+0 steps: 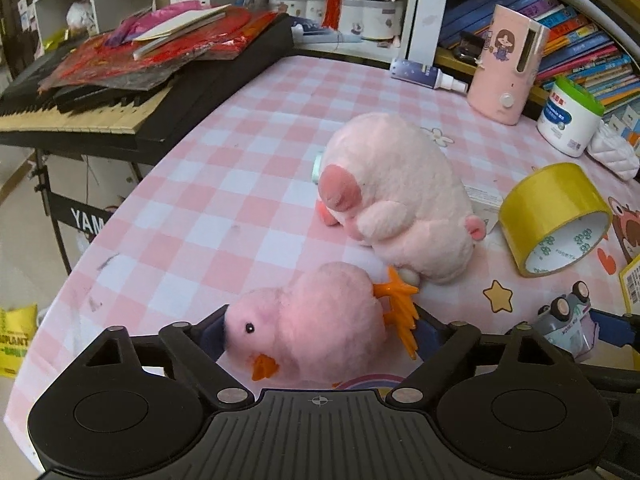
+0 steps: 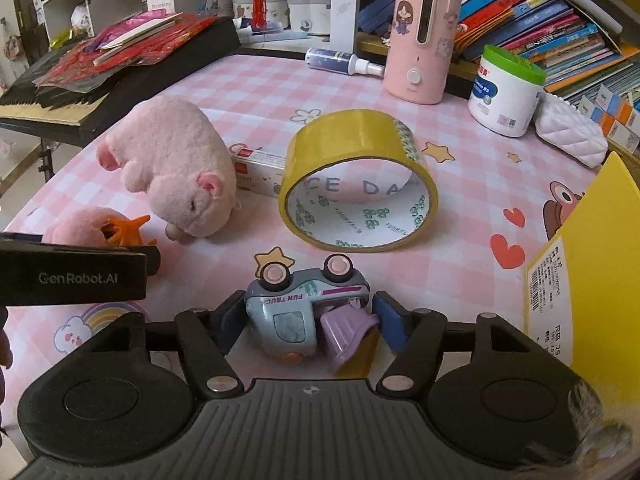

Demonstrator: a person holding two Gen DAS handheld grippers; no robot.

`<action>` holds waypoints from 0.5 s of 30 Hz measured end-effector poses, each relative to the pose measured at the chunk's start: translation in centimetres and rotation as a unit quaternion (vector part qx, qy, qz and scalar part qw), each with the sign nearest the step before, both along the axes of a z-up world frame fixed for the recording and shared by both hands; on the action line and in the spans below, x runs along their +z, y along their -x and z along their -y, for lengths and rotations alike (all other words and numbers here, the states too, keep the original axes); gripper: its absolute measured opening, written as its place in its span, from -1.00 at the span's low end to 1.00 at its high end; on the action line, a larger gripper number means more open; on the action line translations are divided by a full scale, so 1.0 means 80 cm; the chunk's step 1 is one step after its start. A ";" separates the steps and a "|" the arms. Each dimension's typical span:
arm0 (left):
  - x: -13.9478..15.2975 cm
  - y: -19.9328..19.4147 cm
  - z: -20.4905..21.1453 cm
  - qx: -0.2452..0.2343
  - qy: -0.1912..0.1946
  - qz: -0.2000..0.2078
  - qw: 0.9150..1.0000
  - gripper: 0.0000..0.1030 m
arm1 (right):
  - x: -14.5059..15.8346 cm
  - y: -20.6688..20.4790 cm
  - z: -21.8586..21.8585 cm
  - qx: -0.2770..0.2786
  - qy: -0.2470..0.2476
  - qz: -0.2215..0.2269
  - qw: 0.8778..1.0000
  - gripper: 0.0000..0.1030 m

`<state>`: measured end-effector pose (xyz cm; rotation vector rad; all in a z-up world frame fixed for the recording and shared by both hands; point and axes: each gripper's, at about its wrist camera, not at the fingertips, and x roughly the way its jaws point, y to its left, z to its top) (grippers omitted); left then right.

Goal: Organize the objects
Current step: 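Close the right gripper on the toy car while the left gripper grasps the pink chick, then lift the toy car and pink chick and carry them toward the yellow box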

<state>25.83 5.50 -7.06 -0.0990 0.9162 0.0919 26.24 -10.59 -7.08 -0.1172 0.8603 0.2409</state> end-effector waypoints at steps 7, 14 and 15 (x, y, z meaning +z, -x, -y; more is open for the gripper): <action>0.016 0.016 -0.002 -0.016 0.012 0.013 1.000 0.65 | 0.012 0.008 0.008 -0.009 -0.019 0.007 1.000 0.22; 0.055 0.059 -0.007 -0.032 0.052 0.049 0.997 0.65 | 0.041 0.038 0.016 -0.019 -0.030 0.022 0.999 0.22; 0.061 0.066 -0.008 -0.035 0.056 0.055 0.996 0.65 | 0.046 0.044 0.017 -0.021 -0.033 0.024 0.999 0.22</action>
